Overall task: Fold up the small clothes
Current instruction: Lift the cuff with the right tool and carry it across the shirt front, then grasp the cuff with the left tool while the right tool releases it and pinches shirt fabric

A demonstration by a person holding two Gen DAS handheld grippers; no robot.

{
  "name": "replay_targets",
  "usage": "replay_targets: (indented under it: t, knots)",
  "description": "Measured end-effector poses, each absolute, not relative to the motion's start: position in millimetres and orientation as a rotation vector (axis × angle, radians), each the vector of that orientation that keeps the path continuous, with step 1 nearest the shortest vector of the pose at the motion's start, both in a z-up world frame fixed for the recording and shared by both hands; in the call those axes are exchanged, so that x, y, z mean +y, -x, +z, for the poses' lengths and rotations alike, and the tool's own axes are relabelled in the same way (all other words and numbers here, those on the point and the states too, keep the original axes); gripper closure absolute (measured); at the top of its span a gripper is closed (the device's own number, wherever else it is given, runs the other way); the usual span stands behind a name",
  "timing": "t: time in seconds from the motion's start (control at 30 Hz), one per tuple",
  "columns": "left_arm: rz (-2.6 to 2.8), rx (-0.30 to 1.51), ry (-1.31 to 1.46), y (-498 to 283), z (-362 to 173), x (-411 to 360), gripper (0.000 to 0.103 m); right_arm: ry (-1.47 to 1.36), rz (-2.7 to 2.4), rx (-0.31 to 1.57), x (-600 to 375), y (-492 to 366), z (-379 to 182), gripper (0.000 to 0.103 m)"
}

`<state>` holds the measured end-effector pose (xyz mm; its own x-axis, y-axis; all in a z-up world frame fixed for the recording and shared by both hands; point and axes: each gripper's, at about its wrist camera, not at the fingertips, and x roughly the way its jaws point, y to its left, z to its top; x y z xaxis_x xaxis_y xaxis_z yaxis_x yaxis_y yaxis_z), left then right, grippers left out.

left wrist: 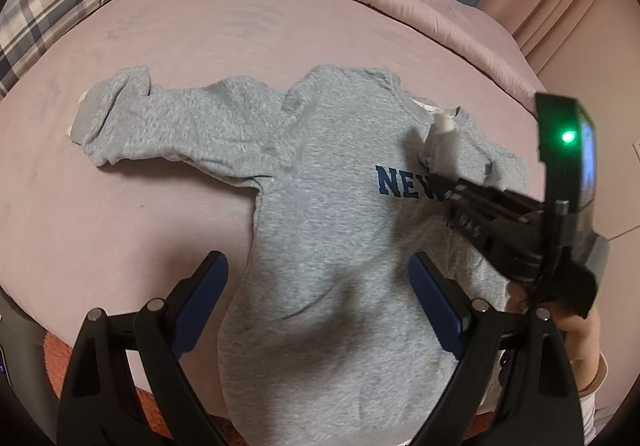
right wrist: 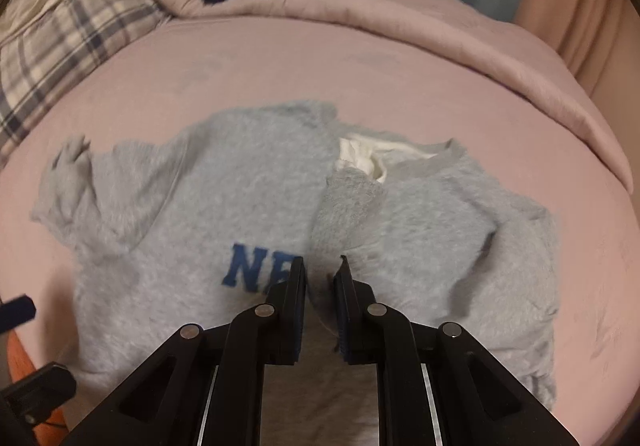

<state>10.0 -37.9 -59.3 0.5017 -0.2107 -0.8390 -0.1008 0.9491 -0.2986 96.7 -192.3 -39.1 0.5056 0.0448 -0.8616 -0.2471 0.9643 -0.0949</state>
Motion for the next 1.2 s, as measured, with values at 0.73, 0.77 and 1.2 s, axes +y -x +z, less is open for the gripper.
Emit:
replay_targets:
  t: [0.73, 0.77, 1.2]
  knots:
    - [-0.240, 1.032, 0.436, -63.3, -59.1, -47.1, 0.004, -0.119, 0.240, 1.035, -273.3, -68.1, -4.7, 0.035]
    - [-0.260, 1.038, 0.444, -72.0, -62.3, -52.4, 0.004, -0.138, 0.197, 1.024, -286.6, -68.6, -4.0, 0.035]
    - [-0.327, 1.169, 0.438, -151.4, -118.3, -108.9, 0.064, -0.374, -0.120, 1.048, -397.4, -71.3, -45.7, 0.035]
